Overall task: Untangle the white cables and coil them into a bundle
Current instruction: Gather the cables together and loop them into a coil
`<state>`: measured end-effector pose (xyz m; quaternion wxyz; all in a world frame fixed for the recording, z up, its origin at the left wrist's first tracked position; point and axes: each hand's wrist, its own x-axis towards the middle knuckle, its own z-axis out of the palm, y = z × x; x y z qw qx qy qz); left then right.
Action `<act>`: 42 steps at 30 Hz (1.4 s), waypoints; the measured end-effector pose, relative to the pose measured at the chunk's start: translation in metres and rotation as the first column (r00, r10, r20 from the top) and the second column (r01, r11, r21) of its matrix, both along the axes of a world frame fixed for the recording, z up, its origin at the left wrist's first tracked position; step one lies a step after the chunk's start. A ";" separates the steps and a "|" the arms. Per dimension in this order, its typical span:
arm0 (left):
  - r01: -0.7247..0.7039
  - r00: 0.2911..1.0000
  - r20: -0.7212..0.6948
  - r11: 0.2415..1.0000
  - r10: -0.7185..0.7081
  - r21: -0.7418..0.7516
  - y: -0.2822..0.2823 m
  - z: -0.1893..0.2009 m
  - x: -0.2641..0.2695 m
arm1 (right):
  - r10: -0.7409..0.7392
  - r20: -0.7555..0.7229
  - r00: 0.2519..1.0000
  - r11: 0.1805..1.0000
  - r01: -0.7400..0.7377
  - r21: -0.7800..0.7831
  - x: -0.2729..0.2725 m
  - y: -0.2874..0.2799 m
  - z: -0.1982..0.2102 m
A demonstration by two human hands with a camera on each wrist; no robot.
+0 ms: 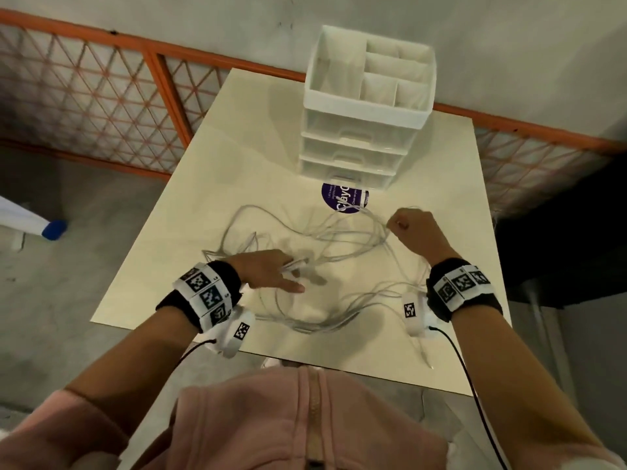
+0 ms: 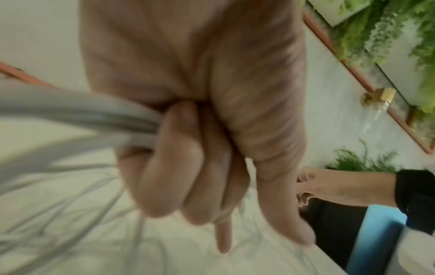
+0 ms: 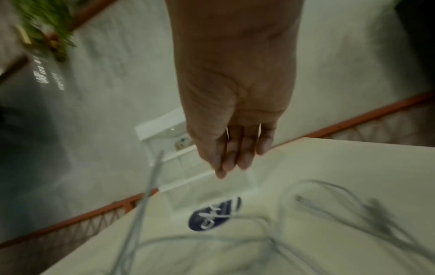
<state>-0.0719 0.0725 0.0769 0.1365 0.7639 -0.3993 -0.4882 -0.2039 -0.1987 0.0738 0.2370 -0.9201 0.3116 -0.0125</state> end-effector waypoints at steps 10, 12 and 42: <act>-0.846 0.533 -0.430 0.468 0.729 -0.256 0.041 0.020 0.034 | 0.487 0.117 0.866 0.860 -0.498 0.106 0.141 0.101 0.021; -0.905 0.423 -0.440 0.350 0.792 -0.241 0.055 0.012 0.037 | 0.612 0.013 0.791 0.786 -0.610 0.097 0.161 0.122 0.001; -0.935 0.351 -0.675 0.202 0.650 -0.291 -0.044 0.017 0.048 | 0.148 0.261 0.954 0.739 -0.282 0.612 0.132 0.103 0.042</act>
